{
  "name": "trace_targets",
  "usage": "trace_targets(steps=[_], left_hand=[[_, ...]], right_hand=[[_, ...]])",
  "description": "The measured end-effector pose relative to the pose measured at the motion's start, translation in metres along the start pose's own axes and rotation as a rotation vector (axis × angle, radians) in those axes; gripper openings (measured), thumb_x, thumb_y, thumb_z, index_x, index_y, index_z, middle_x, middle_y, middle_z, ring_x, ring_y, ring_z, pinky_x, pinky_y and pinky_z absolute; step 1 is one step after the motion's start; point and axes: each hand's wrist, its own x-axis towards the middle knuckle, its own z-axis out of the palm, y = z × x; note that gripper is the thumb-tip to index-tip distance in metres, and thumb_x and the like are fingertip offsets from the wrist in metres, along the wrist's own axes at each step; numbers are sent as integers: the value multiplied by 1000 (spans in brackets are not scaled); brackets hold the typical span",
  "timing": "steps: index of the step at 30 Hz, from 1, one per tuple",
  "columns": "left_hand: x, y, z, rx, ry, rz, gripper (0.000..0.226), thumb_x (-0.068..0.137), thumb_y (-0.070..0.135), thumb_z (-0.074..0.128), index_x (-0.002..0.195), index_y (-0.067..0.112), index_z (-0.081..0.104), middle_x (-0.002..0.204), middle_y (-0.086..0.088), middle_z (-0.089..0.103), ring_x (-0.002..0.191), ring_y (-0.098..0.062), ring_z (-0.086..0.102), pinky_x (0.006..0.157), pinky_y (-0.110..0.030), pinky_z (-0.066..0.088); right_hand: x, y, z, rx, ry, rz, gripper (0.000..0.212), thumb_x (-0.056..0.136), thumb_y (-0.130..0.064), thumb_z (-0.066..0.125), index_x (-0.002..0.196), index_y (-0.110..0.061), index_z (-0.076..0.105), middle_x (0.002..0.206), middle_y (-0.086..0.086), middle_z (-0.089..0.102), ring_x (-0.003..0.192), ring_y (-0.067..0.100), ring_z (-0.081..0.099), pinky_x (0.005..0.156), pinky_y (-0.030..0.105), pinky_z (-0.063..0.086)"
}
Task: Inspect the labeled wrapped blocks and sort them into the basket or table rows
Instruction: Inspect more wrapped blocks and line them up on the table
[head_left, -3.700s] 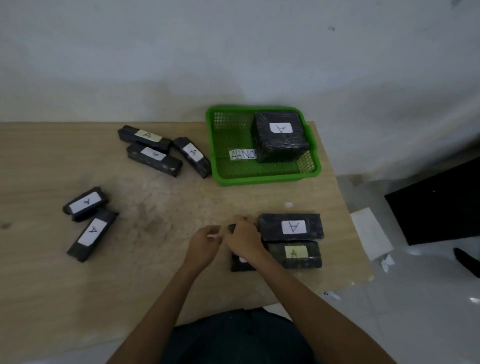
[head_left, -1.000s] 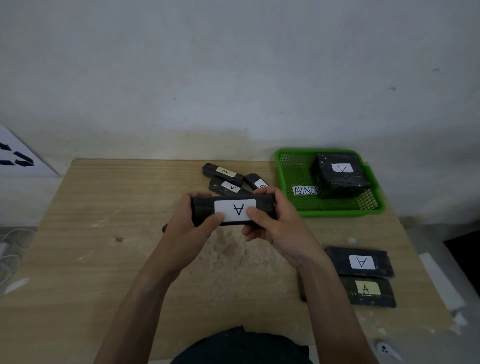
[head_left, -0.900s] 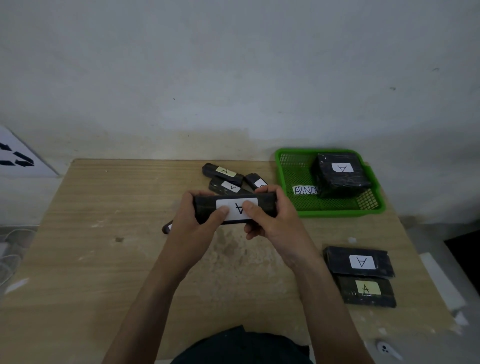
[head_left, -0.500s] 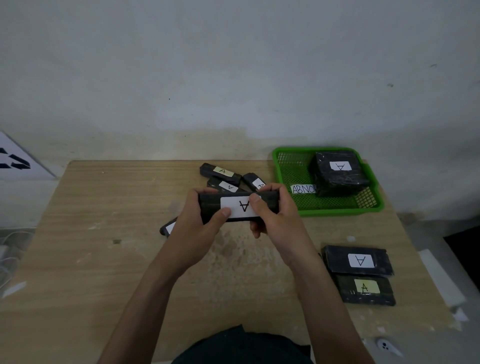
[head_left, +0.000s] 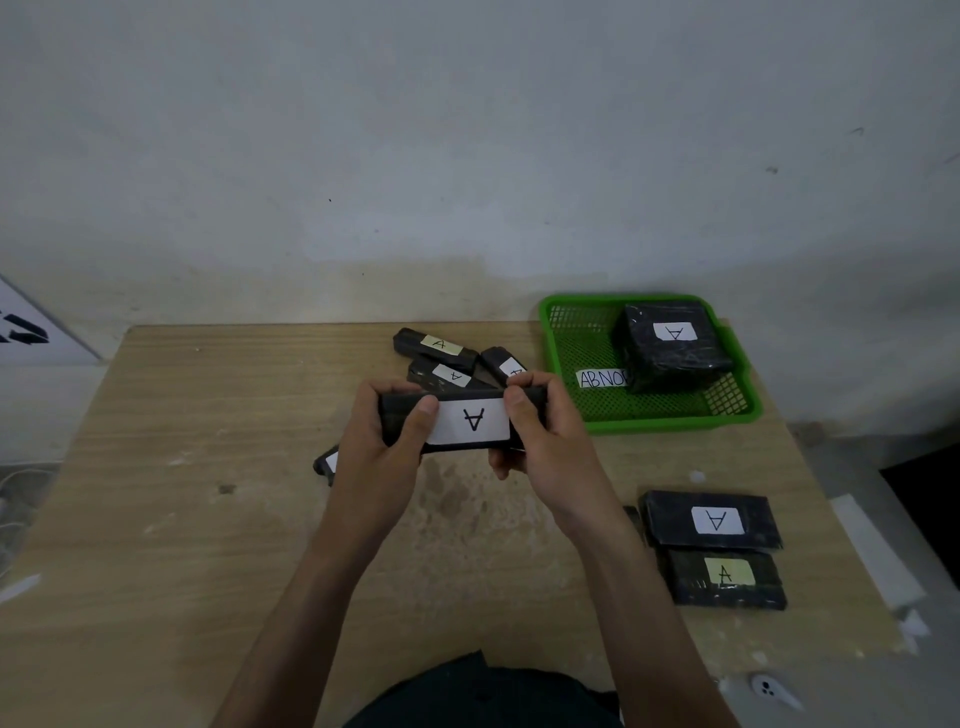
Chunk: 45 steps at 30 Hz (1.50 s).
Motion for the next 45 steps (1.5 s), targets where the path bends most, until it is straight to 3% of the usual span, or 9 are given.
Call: trace_targets(steps=[2, 6, 11, 17, 21, 27, 32, 39, 45], left_hand=[[-1, 0, -2, -100, -1, -69, 8, 94, 20, 52, 97, 28, 53, 89, 11, 55, 69, 7, 59, 58, -15, 51], [4, -3, -11, -125, -3, -175, 12, 95, 27, 50, 94, 26, 62, 87, 6, 62, 79, -13, 57, 67, -28, 43], [5, -3, -14, -135, -52, -259, 19, 99, 28, 41, 94, 24, 60, 93, 2, 60, 84, -14, 58, 74, -31, 45], [0, -5, -4, -84, -60, -200, 12, 95, 13, 49, 91, 24, 54, 90, 5, 55, 79, -10, 53, 70, -24, 46], [-3, -9, 3, -14, 24, -126, 17, 85, 17, 67, 91, 20, 51, 84, 5, 57, 73, -7, 56, 65, -20, 47], [-4, -9, 9, 6, 79, -81, 19, 84, 12, 67, 87, 21, 50, 82, 6, 57, 69, 3, 56, 62, -14, 47], [-2, -2, 6, -18, 82, 6, 18, 90, 5, 54, 82, 21, 50, 79, 7, 54, 60, 9, 50, 58, -11, 42], [-3, -2, 0, -120, 48, 6, 16, 88, 21, 39, 87, 18, 55, 88, 10, 55, 78, 1, 51, 73, -29, 41], [-4, 7, 2, -106, 6, 7, 25, 102, 20, 30, 100, 28, 54, 101, 9, 56, 88, 4, 51, 80, -27, 42]], right_hand=[[-1, 1, -4, 16, -20, 16, 8, 98, -18, 49, 100, -25, 50, 84, 4, 59, 54, 14, 57, 50, 28, 46], [1, 0, -14, -8, -64, 14, 16, 96, -14, 53, 102, -28, 57, 103, 2, 60, 78, 12, 60, 58, 23, 47], [2, -1, -15, 15, -125, 3, 29, 91, 2, 52, 98, -24, 61, 113, 2, 61, 93, 12, 55, 73, 27, 48], [4, 9, 0, -198, -37, 144, 24, 88, -29, 65, 109, -30, 52, 114, 1, 56, 102, 19, 59, 97, 45, 49], [3, 12, 7, -184, 23, 155, 37, 81, -26, 74, 109, -22, 51, 101, -4, 57, 92, 11, 60, 91, 37, 53], [-1, 9, 11, -211, 79, 48, 30, 81, -17, 73, 99, -20, 49, 85, -7, 53, 65, -7, 52, 62, 10, 43], [2, 5, 13, -147, 60, 44, 10, 94, -16, 54, 92, -24, 50, 97, -2, 53, 83, 8, 56, 92, 40, 51], [0, -5, 11, 30, 75, -1, 29, 99, -5, 35, 83, -18, 55, 91, 0, 51, 84, 12, 53, 83, 32, 53], [2, -6, 8, 46, 79, -146, 22, 96, -8, 39, 84, -19, 54, 97, 2, 54, 92, 11, 53, 86, 30, 49]])
